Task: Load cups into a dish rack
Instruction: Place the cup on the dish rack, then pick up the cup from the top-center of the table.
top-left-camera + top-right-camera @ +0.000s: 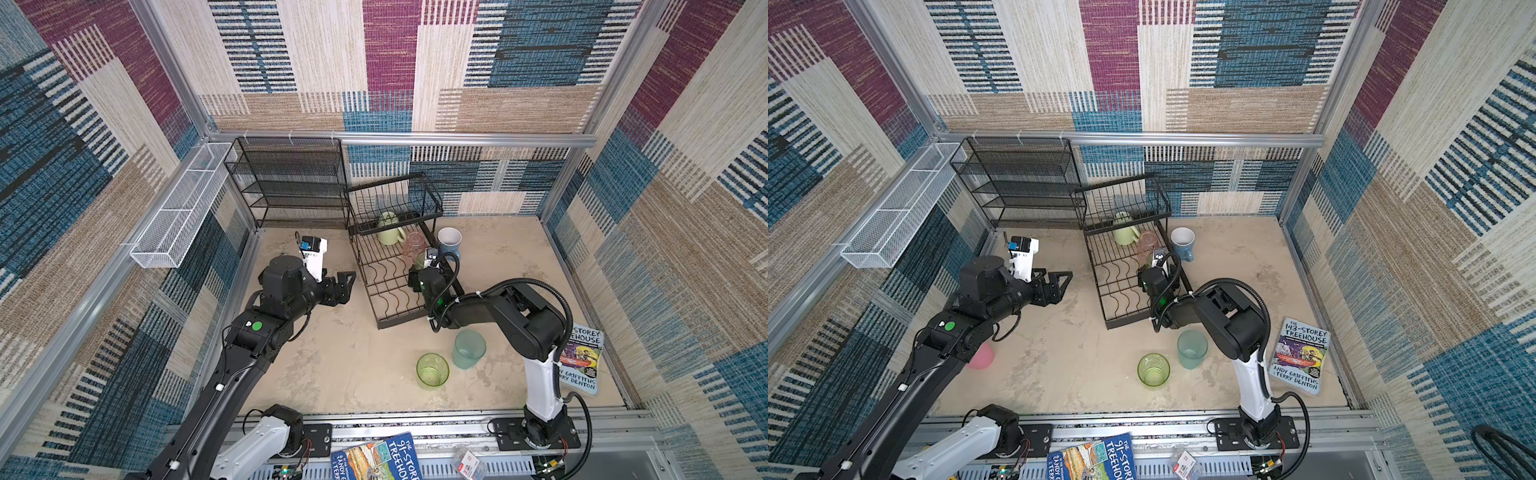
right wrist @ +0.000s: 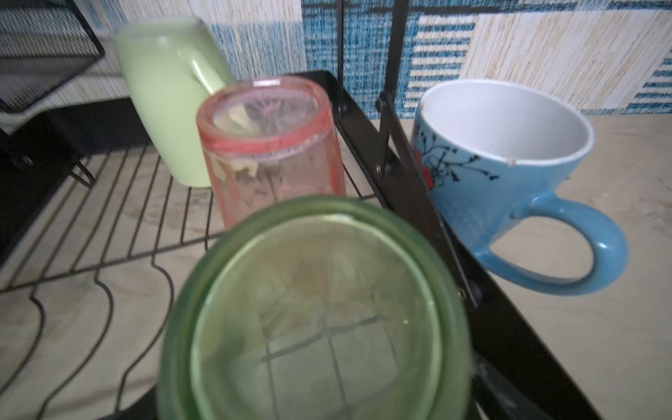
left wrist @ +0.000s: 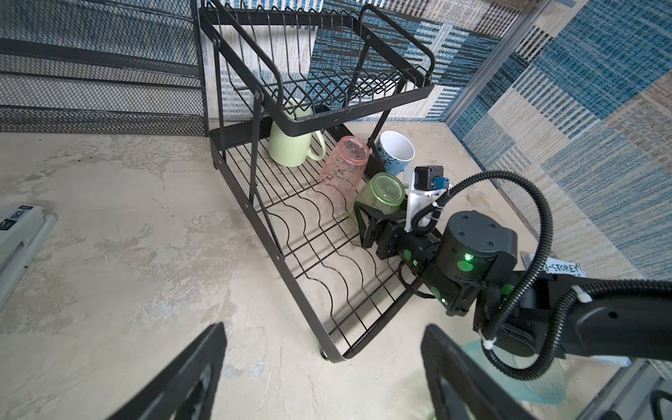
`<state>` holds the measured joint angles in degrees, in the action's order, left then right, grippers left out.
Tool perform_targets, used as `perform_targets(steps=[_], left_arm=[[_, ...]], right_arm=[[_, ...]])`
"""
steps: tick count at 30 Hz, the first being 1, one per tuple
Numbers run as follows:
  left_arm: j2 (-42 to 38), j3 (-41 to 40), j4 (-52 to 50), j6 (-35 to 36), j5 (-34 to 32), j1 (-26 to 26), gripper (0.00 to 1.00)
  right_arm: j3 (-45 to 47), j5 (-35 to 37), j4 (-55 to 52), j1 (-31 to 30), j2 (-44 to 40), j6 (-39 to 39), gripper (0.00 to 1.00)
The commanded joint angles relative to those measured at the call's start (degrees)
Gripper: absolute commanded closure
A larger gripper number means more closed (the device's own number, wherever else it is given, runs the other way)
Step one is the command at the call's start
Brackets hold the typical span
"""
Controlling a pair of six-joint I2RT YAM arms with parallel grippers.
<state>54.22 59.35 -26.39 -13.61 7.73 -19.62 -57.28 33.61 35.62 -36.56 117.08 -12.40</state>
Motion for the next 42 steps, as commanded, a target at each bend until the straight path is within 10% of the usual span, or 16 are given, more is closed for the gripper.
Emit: perform_targets(steps=[1, 29, 42], left_arm=[[-0.1, -0.14, 1.13, -0.02, -0.87, 0.11, 0.12], [-1.1, -0.58, 1.17, -0.02, -1.86, 0.14, 0.09], [-1.07, -0.81, 1.52, -0.28, -0.7, 0.19, 0.1]], right_arm=[[-0.13, 0.67, -0.6, -0.08, -0.06, 0.67, 0.07], [10.98, -4.74, -6.93, -0.42, -31.13, 1.21, 0.0], [-0.91, -18.39, -31.39, 14.91, -35.39, -13.38, 0.08]])
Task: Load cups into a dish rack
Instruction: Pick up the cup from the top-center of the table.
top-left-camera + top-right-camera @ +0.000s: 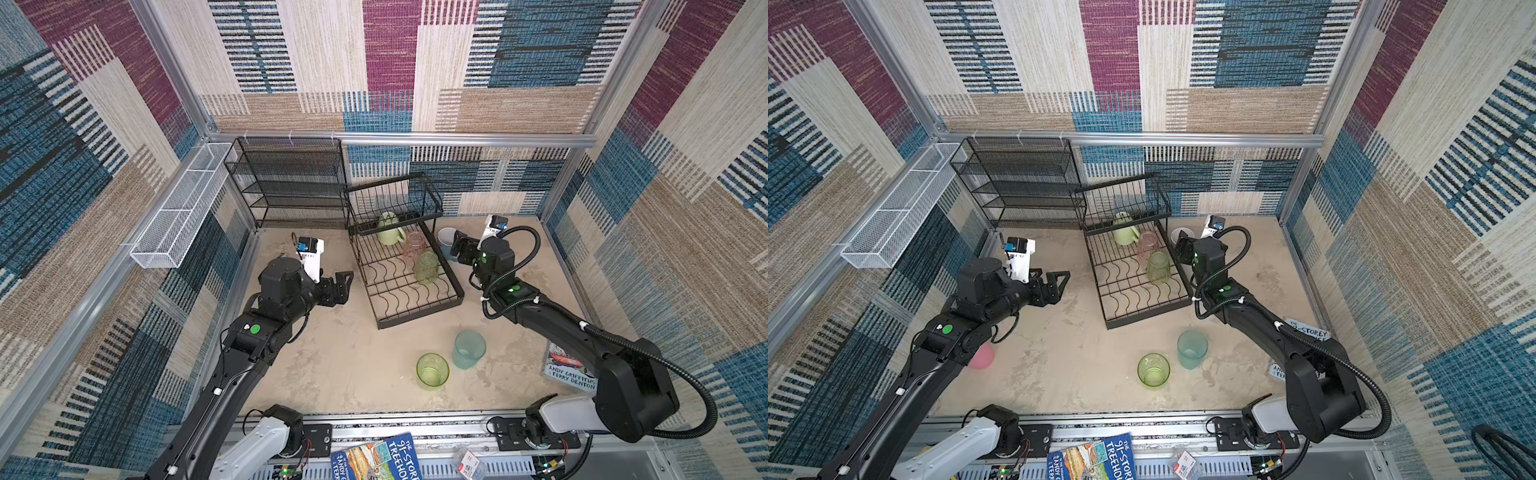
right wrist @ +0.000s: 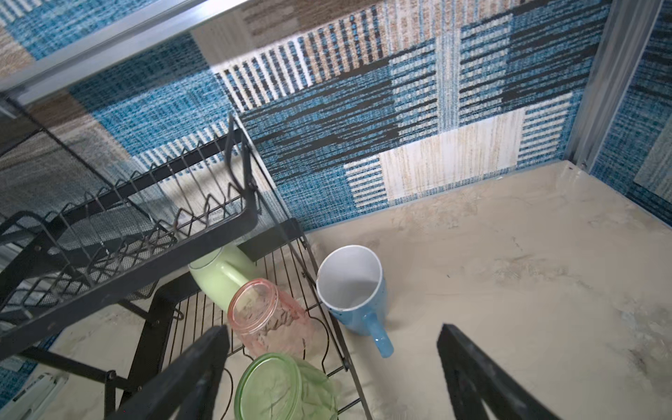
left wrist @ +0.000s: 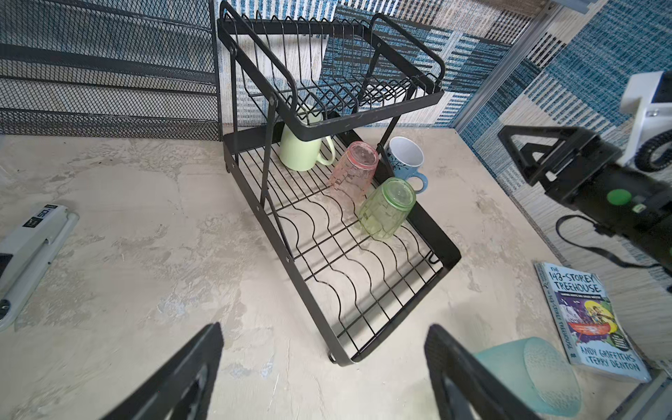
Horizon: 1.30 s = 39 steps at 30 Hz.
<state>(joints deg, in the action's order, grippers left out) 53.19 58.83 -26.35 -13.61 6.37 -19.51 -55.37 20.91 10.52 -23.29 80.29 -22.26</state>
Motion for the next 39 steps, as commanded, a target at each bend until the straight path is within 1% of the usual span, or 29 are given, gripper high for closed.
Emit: perform_targets(steps=[1, 4, 8, 10, 11, 15, 17, 20, 22, 26, 32, 35, 39], left_arm=[[0.1, -0.3, 1.48, -0.28, 0.74, 0.03, 0.1], [0.61, -0.12, 1.3, -0.06, 0.68, 0.08, 0.1], [1.75, 0.1, 0.85, 0.32, 0.57, 0.09, 0.11], [2.26, 0.19, 0.61, 0.57, 0.53, 0.08, 0.11], [2.43, 0.24, 0.52, 0.75, 0.41, 0.08, 0.11], [3.39, 0.32, 0.32, 1.3, 0.22, 0.09, 0.11], [3.99, 0.32, 0.31, 1.47, 0.3, 0.15, 0.11], [5.05, 0.49, 0.07, 1.65, 0.64, 0.11, 0.11], [5.61, 0.49, 0.12, 1.58, 0.92, 0.08, 0.11], [6.47, 0.5, 0.24, 1.48, 1.53, 0.09, 0.11], [6.96, 0.41, 0.26, 1.39, 1.67, 0.08, 0.11], [6.94, 0.32, 0.42, 1.39, 1.71, 0.08, 0.11], [6.93, 0.24, 0.46, 1.3, 1.72, 0.08, 0.11]], right_arm=[[-4.47, -7.69, -7.82, 2.78, 2.52, -3.82, 0.09], [-11.32, -14.21, -14.38, 6.51, 8.01, -4.72, 0.13], [-22.76, -18.04, -23.1, 10.09, 17.33, -3.65, 0.17], [-29.73, -21.41, -27.62, 11.93, 22.96, -2.21, 0.2], [-33.99, -21.97, -30.48, 12.5, 25.92, -0.65, 0.24], [-49.33, -22.81, -39.82, 12.92, 37.27, 5.97, 0.28], [-55.34, -21.61, -43.87, 12.92, 41.48, 8.69, 0.29], [-61.55, -20.52, -47.84, 13.01, 45.83, 13.28, 0.29], [-63.32, -19.97, -49.25, 13.0, 47.11, 15.73, 0.34], [-61.45, -18.53, -48.58, 13.31, 46.2, 18.2, 0.35], [-61.39, -22.19, -49.27, 13.71, 46.87, 20.91, 0.38], [-61.72, -22.39, -49.65, 13.71, 47.37, 21.83, 0.43], [-63.49, -22.8, -51.19, 13.74, 48.5, 23.18, 0.46]])
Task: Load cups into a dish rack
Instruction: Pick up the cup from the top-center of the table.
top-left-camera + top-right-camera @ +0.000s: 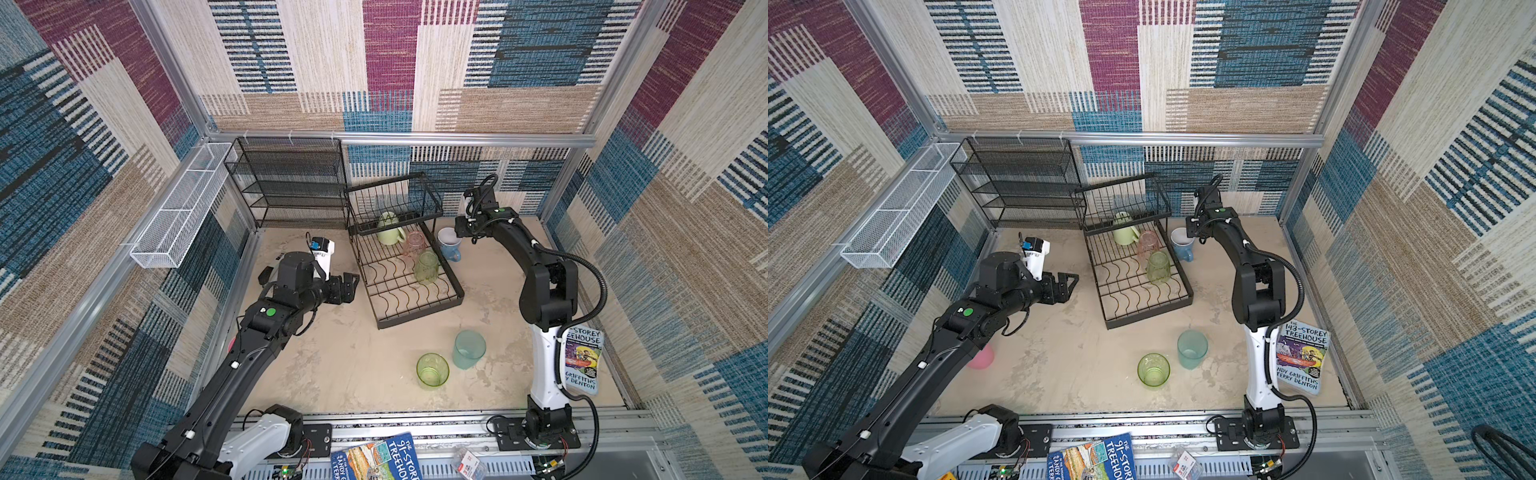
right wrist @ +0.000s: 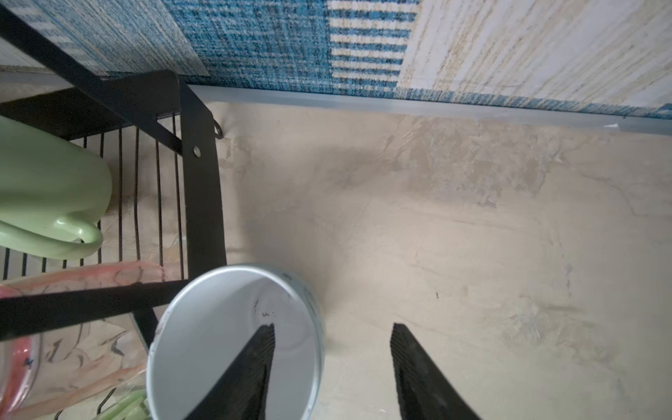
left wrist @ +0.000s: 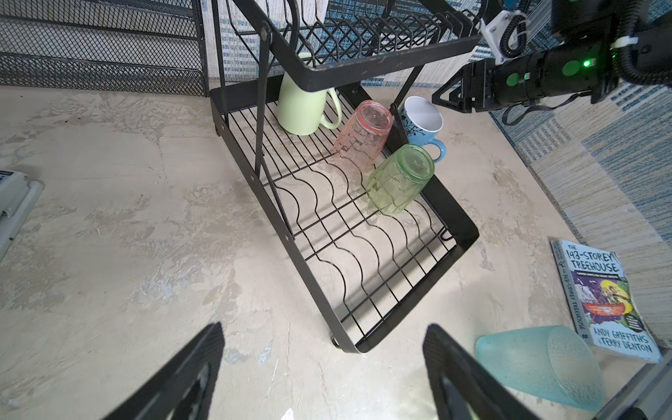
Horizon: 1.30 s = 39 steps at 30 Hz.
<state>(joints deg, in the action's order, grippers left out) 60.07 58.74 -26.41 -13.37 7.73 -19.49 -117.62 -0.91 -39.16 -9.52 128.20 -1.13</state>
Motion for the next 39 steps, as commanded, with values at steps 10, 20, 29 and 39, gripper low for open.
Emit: perform_targets(steps=[10, 20, 29, 39], left_arm=[[0.39, 0.23, 0.79, 1.06, 0.54, 0.06, 0.11], [0.61, 0.22, 0.84, 0.89, 0.8, 0.06, 0.11], [0.79, 0.33, 0.84, 0.89, 0.91, 0.06, 0.11], [0.67, 0.37, 0.84, 0.71, 1.23, 0.06, 0.11]], right_arm=[[-3.97, -2.56, -3.46, -0.15, 3.35, 2.77, 0.58], [-4.99, -1.92, -3.88, -0.49, 4.8, 3.33, 0.66], [-7.05, -1.55, -5.24, -1.2, 6.28, 3.57, 0.78], [-4.31, 0.84, -2.59, -1.29, 2.74, 2.6, 0.97]])
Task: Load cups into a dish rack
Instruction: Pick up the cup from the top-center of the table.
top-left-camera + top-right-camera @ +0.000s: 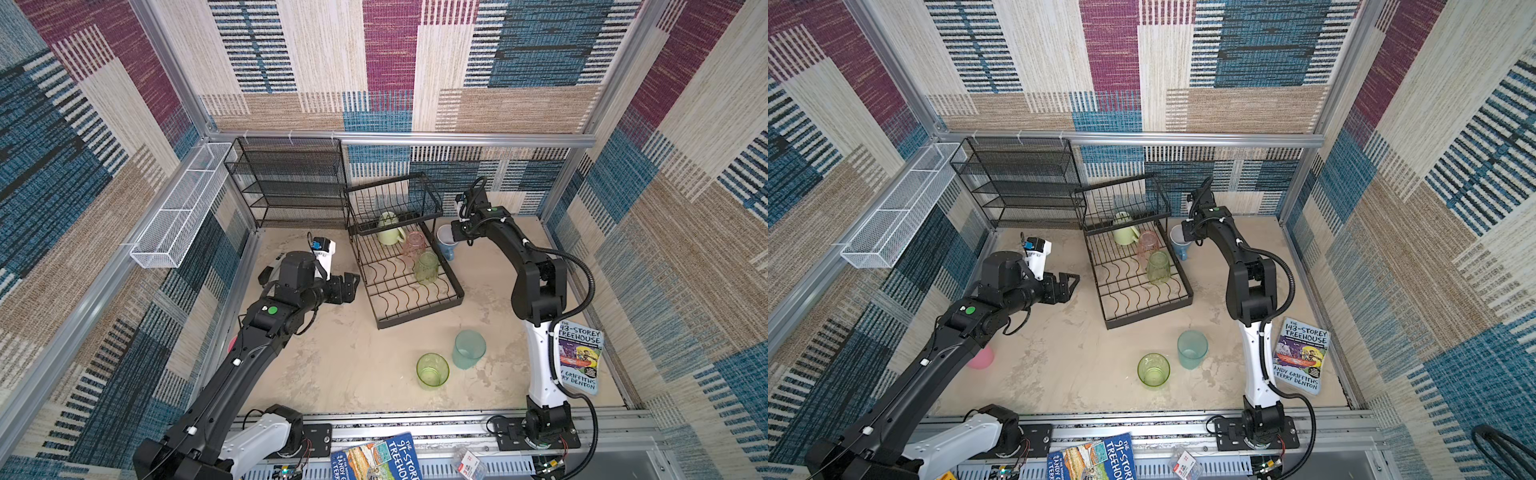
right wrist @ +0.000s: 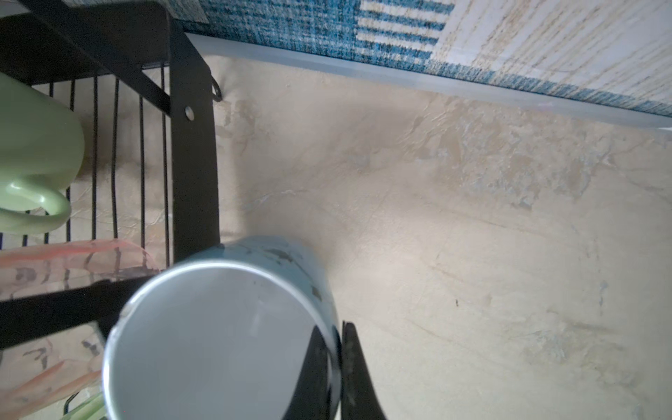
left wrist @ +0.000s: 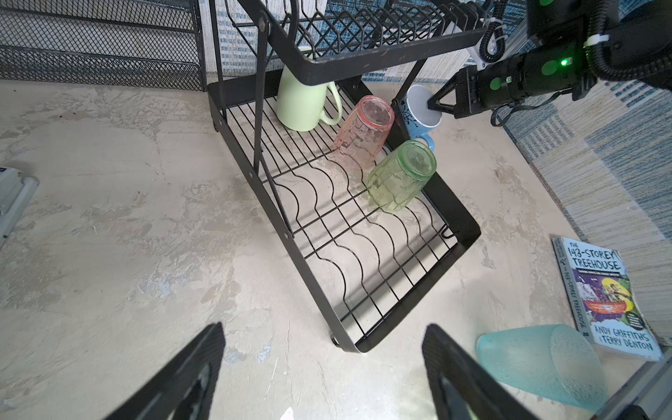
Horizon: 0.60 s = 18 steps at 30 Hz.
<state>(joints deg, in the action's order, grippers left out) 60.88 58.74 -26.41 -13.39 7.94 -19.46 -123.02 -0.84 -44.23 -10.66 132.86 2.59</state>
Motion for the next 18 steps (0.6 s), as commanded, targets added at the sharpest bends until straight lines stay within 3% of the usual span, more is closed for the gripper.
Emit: perform_targets(steps=[1, 18], left_arm=[[-0.15, 0.32, 0.84, 0.65, 1.02, 0.06, 0.12], [-1.54, 0.14, 1.19, -0.28, 2.03, 0.04, 0.12]], right_arm=[[1.91, 1.16, 3.2, -0.16, -2.73, -1.27, 0.97], [17.18, 8.53, 12.44, -0.11, -18.8, -6.0, 1.0]])
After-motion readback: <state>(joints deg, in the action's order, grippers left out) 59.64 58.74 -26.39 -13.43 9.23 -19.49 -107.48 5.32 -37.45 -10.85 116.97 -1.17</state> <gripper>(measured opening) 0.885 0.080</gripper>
